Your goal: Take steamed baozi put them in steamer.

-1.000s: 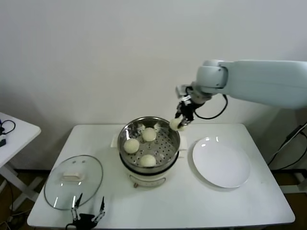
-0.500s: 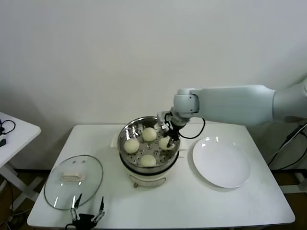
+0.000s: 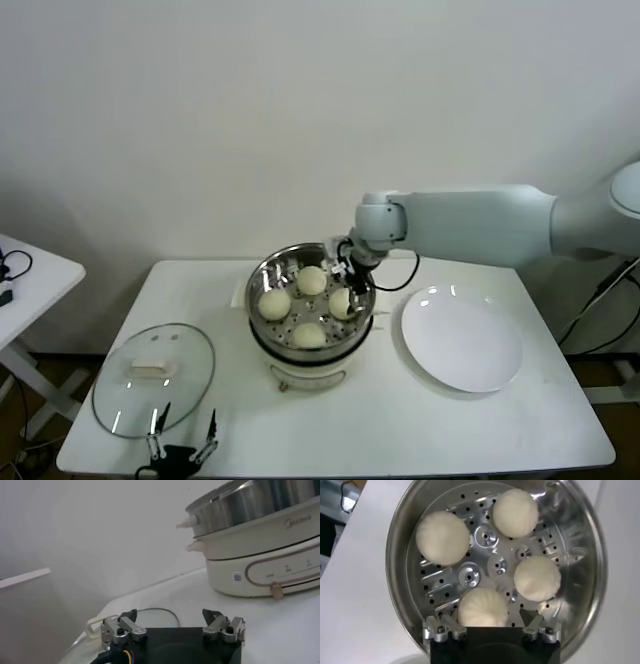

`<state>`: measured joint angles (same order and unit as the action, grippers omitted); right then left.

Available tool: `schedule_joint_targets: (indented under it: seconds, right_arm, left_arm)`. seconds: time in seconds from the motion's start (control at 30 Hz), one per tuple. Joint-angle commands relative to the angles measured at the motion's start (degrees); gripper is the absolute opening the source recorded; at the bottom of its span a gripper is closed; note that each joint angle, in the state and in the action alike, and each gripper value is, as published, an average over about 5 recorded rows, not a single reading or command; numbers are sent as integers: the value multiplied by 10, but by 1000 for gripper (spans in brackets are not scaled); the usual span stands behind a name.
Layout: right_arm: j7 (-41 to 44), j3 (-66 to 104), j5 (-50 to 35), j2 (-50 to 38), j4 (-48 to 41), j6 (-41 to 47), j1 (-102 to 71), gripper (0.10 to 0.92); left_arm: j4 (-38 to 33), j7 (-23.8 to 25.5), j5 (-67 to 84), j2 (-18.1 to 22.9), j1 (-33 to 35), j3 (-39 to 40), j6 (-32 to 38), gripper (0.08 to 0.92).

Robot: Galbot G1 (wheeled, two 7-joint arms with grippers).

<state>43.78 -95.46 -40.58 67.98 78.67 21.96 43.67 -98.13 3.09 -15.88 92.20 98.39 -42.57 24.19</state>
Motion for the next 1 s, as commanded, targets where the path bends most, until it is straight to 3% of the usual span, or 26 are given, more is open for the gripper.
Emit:
schedule_joint_targets:
  seconds: [0.03, 0.23, 0.47, 0.57, 0.7, 0.83, 1.0]
  right_arm:
    - [-5, -3, -158, -81, 41, 11, 115, 818]
    - [-97, 83, -153, -215, 107, 5, 76, 823]
    - [-258, 351, -44, -372, 159, -22, -198, 823]
    - [-303, 480, -41, -417, 164, -62, -350, 823]
    - [-353, 637, -31, -470, 164, -177, -571, 823]
    - [-364, 860, -20, -490, 163, -288, -851, 823]
    - [-367, 1141, -18, -430, 182, -364, -1186, 823]
  left_arm:
    - [-10, 2, -1, -6, 4, 1, -2, 823]
    - [-12, 3, 0, -6, 1, 4, -1, 823]
    - [-10, 4, -2, -5, -3, 11, -1, 823]
    - [-9, 4, -2, -4, -5, 12, 0, 823]
    - [-9, 4, 0, -4, -7, 11, 0, 823]
    - [-12, 3, 3, -4, -6, 9, 0, 823]
    - [-10, 1, 6, -2, -7, 10, 4, 823]
